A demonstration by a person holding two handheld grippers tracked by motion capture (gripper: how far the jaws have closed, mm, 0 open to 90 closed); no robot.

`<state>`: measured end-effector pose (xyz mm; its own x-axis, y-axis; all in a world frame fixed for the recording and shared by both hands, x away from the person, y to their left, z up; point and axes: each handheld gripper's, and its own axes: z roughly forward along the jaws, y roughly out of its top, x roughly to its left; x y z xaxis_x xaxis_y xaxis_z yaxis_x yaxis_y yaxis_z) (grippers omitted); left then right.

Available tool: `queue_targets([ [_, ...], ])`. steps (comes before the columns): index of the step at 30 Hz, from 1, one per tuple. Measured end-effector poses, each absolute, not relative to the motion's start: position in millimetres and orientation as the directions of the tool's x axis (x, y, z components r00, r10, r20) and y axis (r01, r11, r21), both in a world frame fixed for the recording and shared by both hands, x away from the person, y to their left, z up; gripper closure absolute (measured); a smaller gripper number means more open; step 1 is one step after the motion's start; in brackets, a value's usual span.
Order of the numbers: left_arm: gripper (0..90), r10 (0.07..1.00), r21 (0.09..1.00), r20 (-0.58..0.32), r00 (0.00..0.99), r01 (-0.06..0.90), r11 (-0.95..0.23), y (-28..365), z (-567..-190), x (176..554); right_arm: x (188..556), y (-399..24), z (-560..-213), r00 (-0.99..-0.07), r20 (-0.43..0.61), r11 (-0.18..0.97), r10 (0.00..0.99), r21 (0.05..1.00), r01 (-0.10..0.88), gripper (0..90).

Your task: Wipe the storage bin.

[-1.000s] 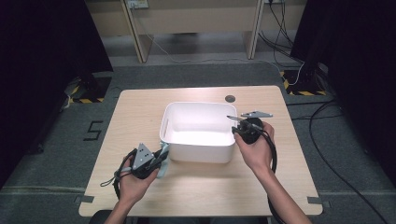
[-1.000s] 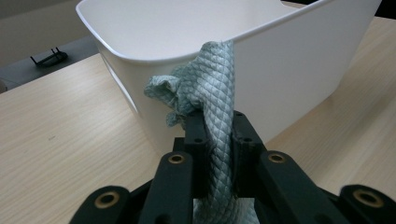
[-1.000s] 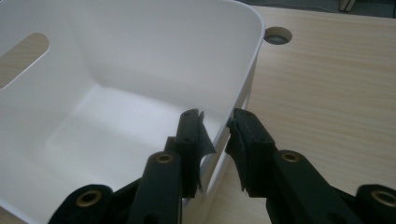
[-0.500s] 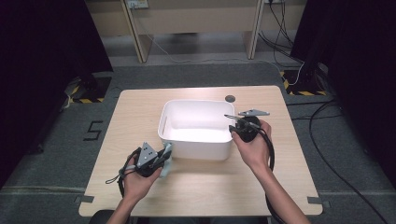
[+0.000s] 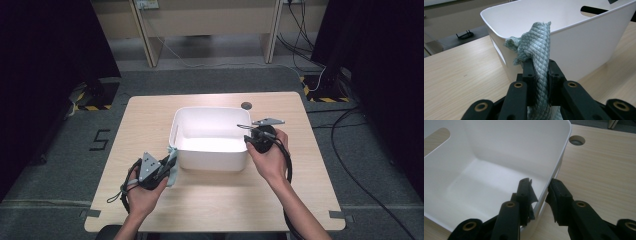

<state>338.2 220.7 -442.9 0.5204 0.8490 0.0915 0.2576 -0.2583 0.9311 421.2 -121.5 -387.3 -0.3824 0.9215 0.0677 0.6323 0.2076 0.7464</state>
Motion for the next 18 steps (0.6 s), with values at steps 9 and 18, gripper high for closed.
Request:
queue_targets([
  [9,79.8,0.837,0.912,0.114,0.535,0.277,-0.301,215,-447,348,422,-123,-388,-0.398,0.064,0.218,0.915,0.752,0.622,71.4],
  [18,79.6,0.833,0.905,0.109,0.543,0.293,-0.309,216,-450,350,422,-123,-388,-0.397,0.067,0.217,0.915,0.75,0.625,71.4],
])
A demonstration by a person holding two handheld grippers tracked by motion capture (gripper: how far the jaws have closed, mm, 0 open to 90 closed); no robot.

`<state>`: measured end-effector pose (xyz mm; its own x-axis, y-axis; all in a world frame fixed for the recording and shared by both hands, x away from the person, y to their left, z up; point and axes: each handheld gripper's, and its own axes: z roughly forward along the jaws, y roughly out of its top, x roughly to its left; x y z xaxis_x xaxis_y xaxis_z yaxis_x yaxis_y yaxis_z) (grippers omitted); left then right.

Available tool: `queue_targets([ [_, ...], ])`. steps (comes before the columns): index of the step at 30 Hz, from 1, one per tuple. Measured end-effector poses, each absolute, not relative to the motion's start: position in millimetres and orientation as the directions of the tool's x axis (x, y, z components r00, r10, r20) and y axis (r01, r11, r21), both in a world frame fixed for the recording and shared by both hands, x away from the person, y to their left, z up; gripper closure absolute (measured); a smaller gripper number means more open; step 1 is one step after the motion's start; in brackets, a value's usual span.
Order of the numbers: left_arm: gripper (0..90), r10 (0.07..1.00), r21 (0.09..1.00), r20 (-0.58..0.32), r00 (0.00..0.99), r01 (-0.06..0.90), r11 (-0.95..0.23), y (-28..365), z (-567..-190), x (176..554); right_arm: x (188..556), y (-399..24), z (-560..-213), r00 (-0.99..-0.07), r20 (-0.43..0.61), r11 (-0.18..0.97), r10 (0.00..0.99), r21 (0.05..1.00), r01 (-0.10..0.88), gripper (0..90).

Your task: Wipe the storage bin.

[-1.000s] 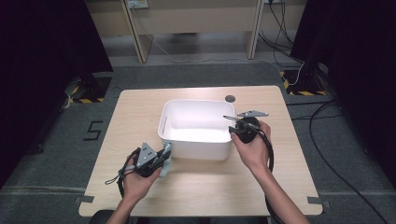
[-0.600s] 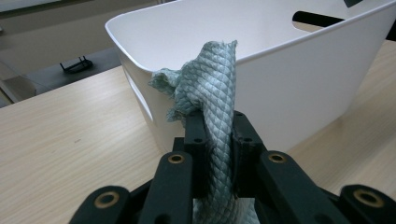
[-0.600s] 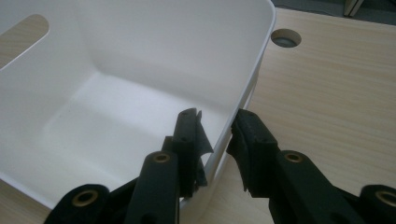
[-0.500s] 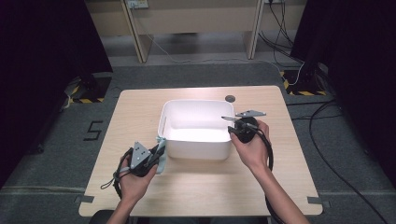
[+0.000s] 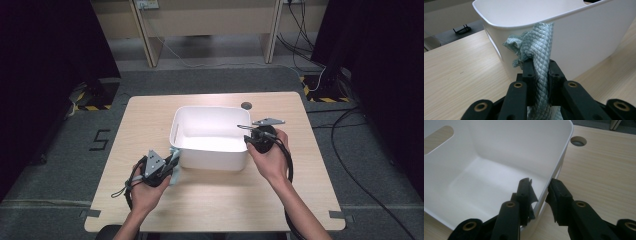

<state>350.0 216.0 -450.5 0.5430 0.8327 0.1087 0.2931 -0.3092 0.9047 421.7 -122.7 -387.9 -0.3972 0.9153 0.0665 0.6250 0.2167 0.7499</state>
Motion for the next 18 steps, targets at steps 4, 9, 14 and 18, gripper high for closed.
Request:
queue_targets([
  [4,79.5,0.831,0.902,0.102,0.546,0.301,-0.309,216,-453,351,422,-123,-388,-0.398,0.063,0.219,0.915,0.75,0.623,71.4],
  [9,79.4,0.83,0.898,0.097,0.549,0.312,-0.311,215,-458,351,422,-122,-388,-0.395,0.066,0.216,0.916,0.75,0.625,71.4],
  [14,79.4,0.825,0.892,0.088,0.558,0.324,-0.314,213,-462,352,422,-122,-388,-0.396,0.062,0.219,0.916,0.751,0.623,71.4],
  [18,79.3,0.824,0.891,0.082,0.56,0.33,-0.312,211,-466,353,422,-122,-388,-0.397,0.065,0.217,0.916,0.751,0.624,71.4],
])
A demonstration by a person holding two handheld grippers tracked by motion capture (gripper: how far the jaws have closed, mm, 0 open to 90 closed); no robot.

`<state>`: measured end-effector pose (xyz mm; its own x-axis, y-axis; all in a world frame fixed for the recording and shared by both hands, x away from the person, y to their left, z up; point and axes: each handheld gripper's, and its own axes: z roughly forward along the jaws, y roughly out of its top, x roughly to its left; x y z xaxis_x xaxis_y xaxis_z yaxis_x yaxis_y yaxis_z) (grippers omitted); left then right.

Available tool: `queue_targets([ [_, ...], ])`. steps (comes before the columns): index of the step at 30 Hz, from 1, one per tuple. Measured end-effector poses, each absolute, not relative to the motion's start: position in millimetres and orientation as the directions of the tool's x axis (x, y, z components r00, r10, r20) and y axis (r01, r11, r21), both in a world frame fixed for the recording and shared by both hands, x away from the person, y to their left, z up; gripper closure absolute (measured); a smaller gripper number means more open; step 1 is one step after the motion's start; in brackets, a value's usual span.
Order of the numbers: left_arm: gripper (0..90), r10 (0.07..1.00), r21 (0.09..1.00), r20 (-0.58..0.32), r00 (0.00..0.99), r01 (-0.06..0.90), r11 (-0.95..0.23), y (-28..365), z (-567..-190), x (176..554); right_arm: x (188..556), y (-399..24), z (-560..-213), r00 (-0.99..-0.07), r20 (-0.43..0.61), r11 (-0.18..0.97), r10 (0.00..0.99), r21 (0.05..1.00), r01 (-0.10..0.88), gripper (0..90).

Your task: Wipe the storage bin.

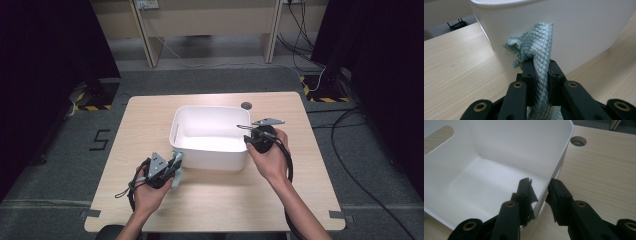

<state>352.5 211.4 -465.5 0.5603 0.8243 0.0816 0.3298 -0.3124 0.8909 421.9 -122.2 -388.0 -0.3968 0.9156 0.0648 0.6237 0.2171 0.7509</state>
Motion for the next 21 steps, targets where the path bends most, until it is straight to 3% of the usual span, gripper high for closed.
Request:
queue_targets([
  [21,79.2,0.818,0.872,0.068,0.572,0.364,-0.327,209,-478,357,422,-122,-388,-0.4,0.068,0.216,0.914,0.752,0.622,71.0],
])
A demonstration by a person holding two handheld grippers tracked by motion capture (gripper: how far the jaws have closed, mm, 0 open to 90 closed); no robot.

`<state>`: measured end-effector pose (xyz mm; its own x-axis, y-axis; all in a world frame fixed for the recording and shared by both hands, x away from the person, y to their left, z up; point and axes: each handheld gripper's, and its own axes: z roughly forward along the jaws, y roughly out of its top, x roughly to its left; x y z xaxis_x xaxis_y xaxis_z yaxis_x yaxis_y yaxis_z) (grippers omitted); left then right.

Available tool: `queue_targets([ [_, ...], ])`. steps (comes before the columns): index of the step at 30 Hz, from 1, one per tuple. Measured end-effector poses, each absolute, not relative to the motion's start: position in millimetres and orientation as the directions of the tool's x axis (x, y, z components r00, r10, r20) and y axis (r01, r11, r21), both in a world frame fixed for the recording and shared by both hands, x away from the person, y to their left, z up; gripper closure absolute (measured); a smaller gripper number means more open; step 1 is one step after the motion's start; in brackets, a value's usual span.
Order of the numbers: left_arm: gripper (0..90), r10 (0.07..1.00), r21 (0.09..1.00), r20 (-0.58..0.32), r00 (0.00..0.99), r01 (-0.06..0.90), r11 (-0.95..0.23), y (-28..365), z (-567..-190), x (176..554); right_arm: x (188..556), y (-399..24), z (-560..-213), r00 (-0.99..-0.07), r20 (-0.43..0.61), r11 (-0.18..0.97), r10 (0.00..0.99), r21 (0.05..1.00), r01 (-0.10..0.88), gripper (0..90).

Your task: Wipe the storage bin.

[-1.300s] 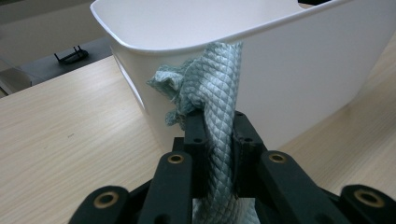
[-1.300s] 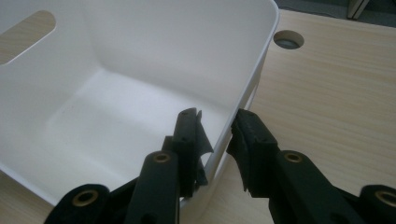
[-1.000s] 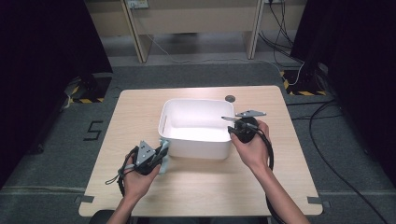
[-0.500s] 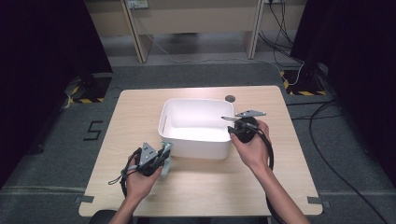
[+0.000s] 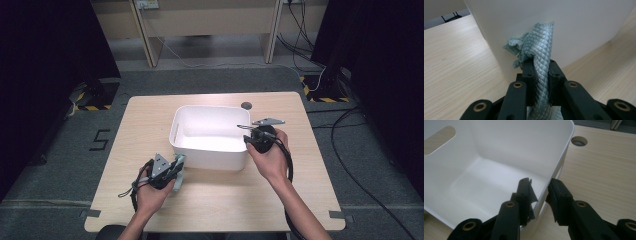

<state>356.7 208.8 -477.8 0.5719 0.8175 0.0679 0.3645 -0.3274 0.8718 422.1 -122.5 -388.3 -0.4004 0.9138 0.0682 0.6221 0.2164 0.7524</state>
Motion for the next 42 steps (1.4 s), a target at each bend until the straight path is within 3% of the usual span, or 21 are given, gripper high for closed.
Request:
queue_targets([
  [42,79.7,0.81,0.78,0.016,0.586,0.499,-0.377,201,-502,370,422,-121,-389,-0.404,0.071,0.216,0.912,0.755,0.619,70.6],
])
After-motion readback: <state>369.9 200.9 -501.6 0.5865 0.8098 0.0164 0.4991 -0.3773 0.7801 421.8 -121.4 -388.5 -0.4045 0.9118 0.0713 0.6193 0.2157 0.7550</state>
